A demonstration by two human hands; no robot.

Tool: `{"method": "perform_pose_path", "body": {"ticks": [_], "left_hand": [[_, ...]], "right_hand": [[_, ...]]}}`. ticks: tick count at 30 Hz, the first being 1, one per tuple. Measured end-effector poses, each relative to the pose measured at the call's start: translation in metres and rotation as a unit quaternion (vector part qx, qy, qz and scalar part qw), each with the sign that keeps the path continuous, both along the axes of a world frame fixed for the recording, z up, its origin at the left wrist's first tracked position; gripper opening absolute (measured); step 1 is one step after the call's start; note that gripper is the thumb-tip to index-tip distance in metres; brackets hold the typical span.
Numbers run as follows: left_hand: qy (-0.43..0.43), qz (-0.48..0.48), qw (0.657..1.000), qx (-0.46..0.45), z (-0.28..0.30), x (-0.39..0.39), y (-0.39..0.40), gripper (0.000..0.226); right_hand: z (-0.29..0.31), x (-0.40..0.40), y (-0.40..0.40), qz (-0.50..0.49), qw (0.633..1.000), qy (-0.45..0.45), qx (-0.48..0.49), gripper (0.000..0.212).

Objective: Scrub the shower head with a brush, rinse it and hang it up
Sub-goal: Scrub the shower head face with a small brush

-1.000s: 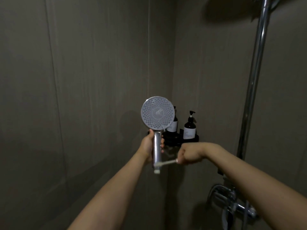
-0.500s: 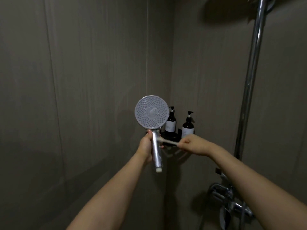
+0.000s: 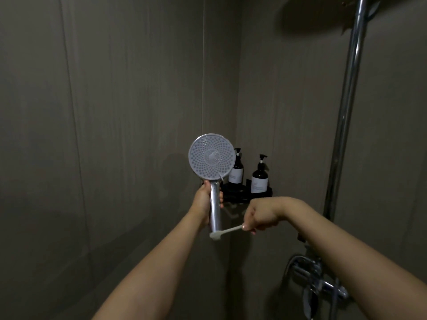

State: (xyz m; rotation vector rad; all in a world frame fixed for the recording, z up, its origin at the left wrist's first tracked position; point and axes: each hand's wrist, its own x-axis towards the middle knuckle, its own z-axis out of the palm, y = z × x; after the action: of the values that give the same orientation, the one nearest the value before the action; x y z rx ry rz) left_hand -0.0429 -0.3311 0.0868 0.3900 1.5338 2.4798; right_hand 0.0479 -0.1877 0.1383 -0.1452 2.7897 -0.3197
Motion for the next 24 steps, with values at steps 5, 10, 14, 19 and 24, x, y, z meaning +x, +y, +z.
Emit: {"method": "perform_pose_path", "body": {"ticks": [5,10,14,19,24], "left_hand": [[-0.006,0.008,1.0,0.011,-0.001,-0.001,-0.004,0.042],[-0.009,0.003,1.0,0.004,-0.004,-0.001,-0.001,0.042],[0.008,0.006,1.0,-0.018,-0.007,-0.003,-0.006,0.039],[0.028,0.013,0.998,-0.05,-0.015,0.003,0.005,0.034],[0.048,-0.002,0.994,-0.097,-0.017,0.012,0.021,0.034]], "right_hand": [[0.004,0.006,0.014,-0.042,0.997,0.024,0.057,0.028],[-0.002,0.003,-0.005,0.019,0.993,0.038,0.109,0.03],[0.014,0.009,0.02,-0.037,0.995,0.079,0.045,0.032],[0.043,-0.006,0.002,-0.061,0.93,0.314,-0.182,0.046],[0.052,-0.025,-0.014,-0.165,0.904,0.361,-0.157,0.039]]}}
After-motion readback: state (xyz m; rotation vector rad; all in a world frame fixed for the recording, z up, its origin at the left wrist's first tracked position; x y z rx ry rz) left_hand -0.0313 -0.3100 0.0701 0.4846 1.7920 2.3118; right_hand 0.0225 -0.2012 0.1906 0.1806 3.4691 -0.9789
